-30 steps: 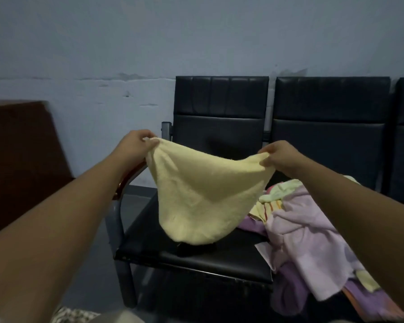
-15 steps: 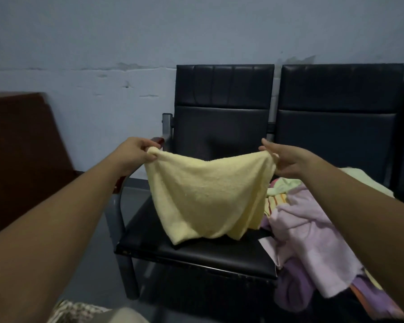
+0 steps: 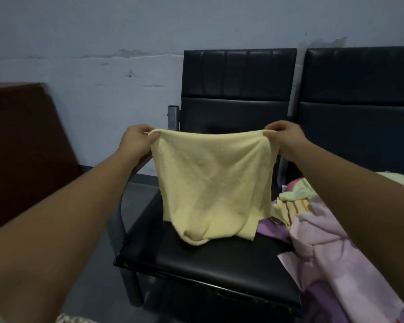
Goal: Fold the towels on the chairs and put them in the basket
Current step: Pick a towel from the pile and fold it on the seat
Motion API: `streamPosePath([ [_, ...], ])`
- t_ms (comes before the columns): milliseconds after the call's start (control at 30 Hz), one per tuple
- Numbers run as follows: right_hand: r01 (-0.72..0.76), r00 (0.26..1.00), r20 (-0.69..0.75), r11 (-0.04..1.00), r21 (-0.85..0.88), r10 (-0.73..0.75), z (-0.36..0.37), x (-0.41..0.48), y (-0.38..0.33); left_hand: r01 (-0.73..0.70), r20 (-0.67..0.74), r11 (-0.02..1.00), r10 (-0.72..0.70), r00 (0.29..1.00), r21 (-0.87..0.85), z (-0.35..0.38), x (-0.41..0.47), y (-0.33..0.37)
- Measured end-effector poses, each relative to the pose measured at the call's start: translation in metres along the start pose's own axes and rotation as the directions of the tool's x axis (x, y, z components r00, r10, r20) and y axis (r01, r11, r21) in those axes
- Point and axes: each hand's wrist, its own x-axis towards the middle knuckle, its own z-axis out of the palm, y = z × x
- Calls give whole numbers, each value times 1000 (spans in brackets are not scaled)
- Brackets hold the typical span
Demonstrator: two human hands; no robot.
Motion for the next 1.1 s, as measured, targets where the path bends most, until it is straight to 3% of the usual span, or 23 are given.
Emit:
streamPosePath([
  [267, 115, 991, -107, 933, 340, -83, -13, -8, -73, -143, -176, 983, 122, 977, -113, -37, 8, 58],
  [400, 89, 995, 15, 925, 370, -102, -20, -29, -63, -122, -123, 990, 114, 986, -66, -48, -9, 47],
  [467, 52, 986, 143, 970, 238, -87, -23, -45, -48, -49, -98, 996, 41, 994, -78, -49, -24, 31],
  [533, 72, 976, 208, 996, -55, -60, -27, -59, -28, 50, -44, 991, -56, 997, -125, -51, -37, 10],
  [633, 124, 981, 179, 945, -302, -71, -29, -74, -10, 107, 209, 994, -104, 972, -2, -56, -57, -3],
  [700, 135, 984, 149, 951, -280, -96, -31, -83, -10, 29, 301, 981, -86, 950, 189, -56, -63, -1],
  [767, 141, 983, 146, 965, -222, -110, -33, -89, -14, -77, 271, 944, -13, 962, 319, -53, -66, 8],
  [900, 111, 988, 122, 982, -152, -93, -41, -92, -24, -190, 219, 898, 109, 970, 398, -52, -67, 28],
  [967, 57, 994, 95, 998, -39, -53, -46, -90, -28, -162, 208, 932, 97, 973, 323, -54, -64, 30],
  [1033, 2, 997, 76, 997, 78, -8, -52, -87, -32, -58, 167, 995, 43, 985, 86, -54, -61, 31],
  [1100, -61, 997, 58, 980, 188, 51, -56, -82, -33, 53, 134, 990, -35, 990, -134, -52, -60, 31],
])
